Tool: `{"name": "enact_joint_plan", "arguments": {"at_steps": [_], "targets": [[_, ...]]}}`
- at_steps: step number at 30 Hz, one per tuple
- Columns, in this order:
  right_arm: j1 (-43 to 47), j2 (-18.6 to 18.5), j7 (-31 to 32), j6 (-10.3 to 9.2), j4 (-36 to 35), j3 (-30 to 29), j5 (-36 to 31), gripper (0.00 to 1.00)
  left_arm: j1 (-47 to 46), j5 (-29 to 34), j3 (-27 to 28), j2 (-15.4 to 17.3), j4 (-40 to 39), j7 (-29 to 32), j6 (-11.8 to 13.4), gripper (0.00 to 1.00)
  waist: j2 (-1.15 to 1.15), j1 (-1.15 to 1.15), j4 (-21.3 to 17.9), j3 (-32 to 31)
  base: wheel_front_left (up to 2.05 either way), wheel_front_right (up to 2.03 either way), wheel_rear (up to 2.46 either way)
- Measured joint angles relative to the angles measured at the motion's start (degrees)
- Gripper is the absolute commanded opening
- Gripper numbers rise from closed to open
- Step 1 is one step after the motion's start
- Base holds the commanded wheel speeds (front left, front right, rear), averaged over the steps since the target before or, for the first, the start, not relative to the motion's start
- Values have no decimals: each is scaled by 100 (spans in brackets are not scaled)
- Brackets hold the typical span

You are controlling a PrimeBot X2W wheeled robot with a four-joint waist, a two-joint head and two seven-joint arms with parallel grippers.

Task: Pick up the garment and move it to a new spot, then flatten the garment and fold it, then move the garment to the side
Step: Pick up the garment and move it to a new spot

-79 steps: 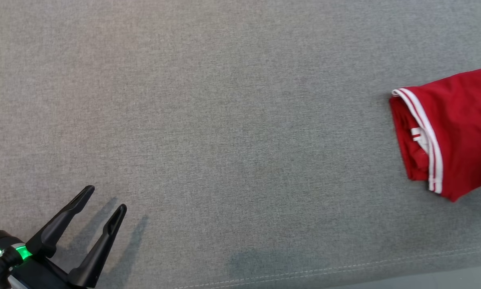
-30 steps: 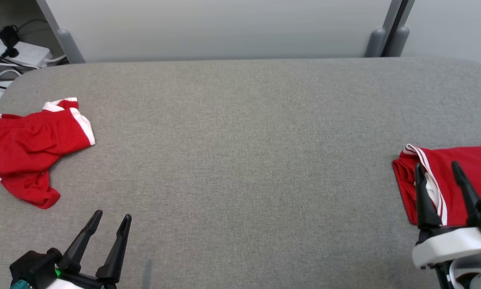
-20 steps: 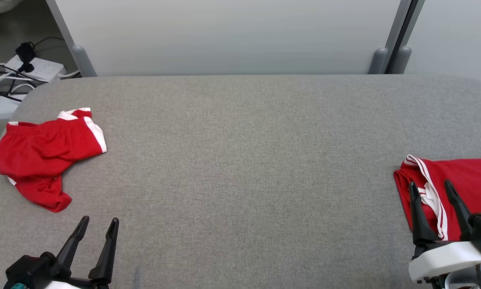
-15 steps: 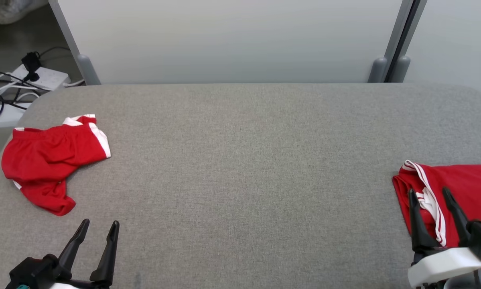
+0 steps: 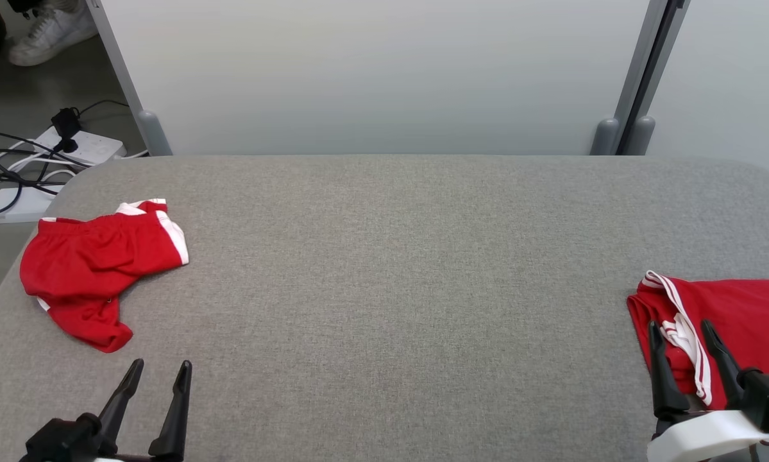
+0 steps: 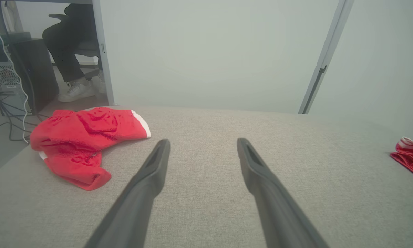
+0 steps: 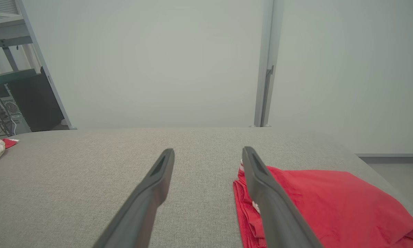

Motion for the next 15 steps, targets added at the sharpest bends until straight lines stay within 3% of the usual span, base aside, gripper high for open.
{"name": "enact_joint_plan", "arguments": {"at_steps": [15], "targets": [[22, 1, -204, 0, 234, -5, 88, 100, 107, 89, 103, -80, 140, 0, 0, 100, 0, 0, 112, -43, 0, 0, 0]]}}
